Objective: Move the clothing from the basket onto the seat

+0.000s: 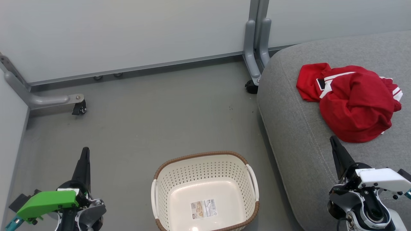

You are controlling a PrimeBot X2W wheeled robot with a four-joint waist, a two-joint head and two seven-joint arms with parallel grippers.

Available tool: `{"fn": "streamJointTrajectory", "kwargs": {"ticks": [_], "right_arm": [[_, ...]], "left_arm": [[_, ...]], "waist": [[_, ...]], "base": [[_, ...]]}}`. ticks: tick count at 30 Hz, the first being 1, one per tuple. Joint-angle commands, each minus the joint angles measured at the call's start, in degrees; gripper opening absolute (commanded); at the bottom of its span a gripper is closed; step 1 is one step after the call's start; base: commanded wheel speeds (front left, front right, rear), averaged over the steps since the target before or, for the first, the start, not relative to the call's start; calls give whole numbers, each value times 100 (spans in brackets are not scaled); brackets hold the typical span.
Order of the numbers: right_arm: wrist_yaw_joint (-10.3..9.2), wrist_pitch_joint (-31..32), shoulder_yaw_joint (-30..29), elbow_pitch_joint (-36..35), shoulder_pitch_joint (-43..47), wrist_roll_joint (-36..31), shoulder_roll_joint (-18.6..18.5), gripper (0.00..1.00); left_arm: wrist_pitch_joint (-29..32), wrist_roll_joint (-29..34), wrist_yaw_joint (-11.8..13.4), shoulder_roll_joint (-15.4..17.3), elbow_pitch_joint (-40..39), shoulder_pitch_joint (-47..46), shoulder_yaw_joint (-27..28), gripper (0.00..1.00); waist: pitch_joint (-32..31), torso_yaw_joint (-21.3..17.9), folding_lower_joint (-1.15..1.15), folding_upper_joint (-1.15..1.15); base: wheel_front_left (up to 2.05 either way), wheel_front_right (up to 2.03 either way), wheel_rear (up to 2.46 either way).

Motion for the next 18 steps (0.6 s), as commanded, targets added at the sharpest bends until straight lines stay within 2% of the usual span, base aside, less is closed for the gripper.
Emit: {"fn": "streamJointTrajectory", "kwargs": {"ticks": [1, 18], "right_arm": [[2, 15, 1, 8, -27, 40, -7, 0], [2, 14, 1, 8, -28, 41, -7, 0]], "left_arm": [[19, -7, -33, 34, -8, -62, 10, 0], [19, -7, -33, 34, -8, -62, 10, 0]], "waist": [[0, 0, 0, 0], [0, 0, 0, 0]], "base": [[0, 0, 0], [0, 0, 0]]}}
